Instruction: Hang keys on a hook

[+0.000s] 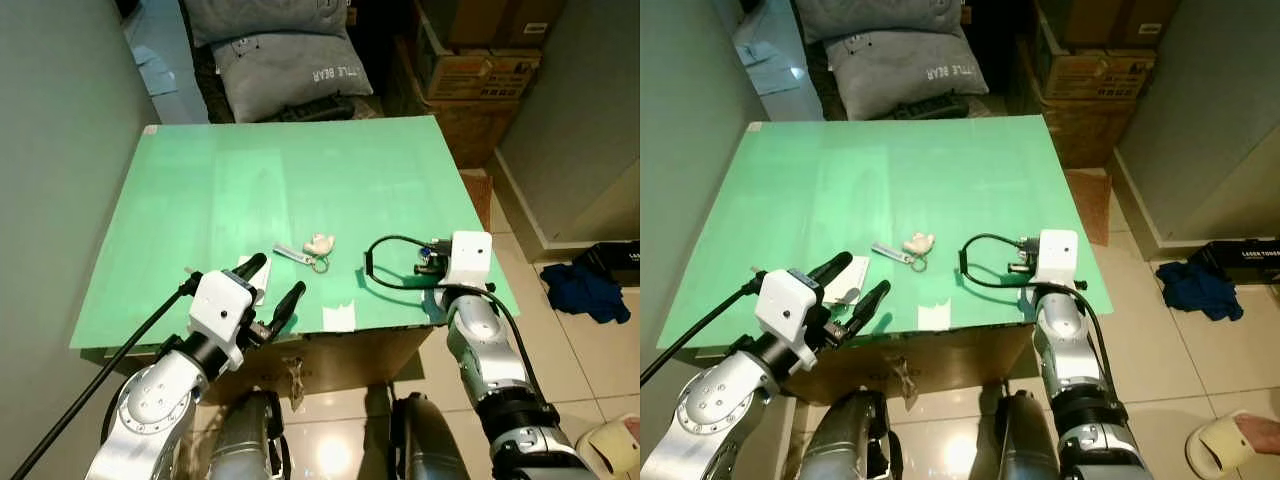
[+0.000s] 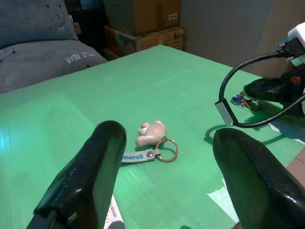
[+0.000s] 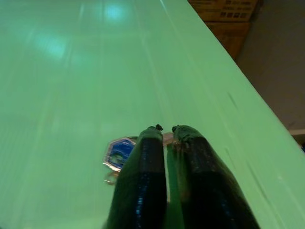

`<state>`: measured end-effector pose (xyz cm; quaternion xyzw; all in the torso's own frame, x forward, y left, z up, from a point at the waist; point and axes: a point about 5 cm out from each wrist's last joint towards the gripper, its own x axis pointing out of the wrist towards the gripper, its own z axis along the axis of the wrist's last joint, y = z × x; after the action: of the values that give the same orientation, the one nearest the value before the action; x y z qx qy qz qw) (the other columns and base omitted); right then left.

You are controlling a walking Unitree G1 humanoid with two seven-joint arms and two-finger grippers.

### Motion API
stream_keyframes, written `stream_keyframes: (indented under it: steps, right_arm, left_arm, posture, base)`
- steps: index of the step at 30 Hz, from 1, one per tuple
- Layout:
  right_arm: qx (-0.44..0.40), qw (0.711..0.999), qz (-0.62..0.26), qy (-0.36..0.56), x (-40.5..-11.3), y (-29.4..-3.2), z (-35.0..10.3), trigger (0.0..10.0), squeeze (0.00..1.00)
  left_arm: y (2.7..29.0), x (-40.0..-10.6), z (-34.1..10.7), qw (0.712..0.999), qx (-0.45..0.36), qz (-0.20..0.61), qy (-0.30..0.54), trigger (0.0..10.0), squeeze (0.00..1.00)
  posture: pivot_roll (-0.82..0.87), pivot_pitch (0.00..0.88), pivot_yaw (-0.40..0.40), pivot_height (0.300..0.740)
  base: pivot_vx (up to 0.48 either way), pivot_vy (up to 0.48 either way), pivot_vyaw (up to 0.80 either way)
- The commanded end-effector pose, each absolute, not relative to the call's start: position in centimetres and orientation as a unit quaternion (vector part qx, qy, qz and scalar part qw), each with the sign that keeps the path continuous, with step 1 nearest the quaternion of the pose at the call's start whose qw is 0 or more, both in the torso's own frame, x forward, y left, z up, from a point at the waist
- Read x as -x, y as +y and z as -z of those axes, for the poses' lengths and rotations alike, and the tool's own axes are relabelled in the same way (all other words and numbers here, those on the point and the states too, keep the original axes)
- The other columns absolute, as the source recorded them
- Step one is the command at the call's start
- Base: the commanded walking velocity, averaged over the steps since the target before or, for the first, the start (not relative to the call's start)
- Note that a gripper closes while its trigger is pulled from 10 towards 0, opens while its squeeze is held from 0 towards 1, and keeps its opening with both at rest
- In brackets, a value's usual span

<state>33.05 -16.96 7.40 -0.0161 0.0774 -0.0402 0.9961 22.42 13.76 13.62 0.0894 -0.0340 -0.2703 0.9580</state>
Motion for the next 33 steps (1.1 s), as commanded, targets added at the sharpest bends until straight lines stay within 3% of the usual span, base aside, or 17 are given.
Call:
stream_keyframes:
  steps: [1, 16, 17, 33]
  right_arm:
    - [0.022, 0.996, 0.045, 0.069, -33.4, -17.3, -7.8, 10.0, 1.0]
    - [0.016, 0.998, 0.032, 0.052, -34.2, -16.9, -8.2, 10.0, 1.0]
    - [0.003, 0.999, 0.025, 0.047, -34.3, -16.5, -8.3, 10.0, 0.0]
    - [-0.053, 0.992, 0.051, 0.101, -34.2, -16.1, -6.5, 10.0, 0.0]
  left_arm:
    - [13.8, -22.2, -13.3, 0.957, -0.092, 0.272, -0.029, 10.0, 0.0]
    - [13.9, -22.0, -13.3, 0.959, -0.093, 0.267, -0.028, 10.0, 0.0]
    - [13.9, -22.0, -13.3, 0.959, -0.093, 0.267, -0.028, 10.0, 0.0]
    - [14.0, -21.7, -13.4, 0.959, -0.093, 0.267, -0.026, 10.0, 0.0]
  posture:
    - [0.14, 0.152, 0.037, 0.646]
    - [0.15, 0.16, 0.027, 0.646]
    - [0.15, 0.163, 0.027, 0.646]
    - [0.16, 0.181, 0.028, 0.646]
  base:
    - [0.0, 0.0, 0.0]
    - [0.0, 0.0, 0.0]
    - [0.0, 0.0, 0.0]
    - [0.0, 0.0, 0.0]
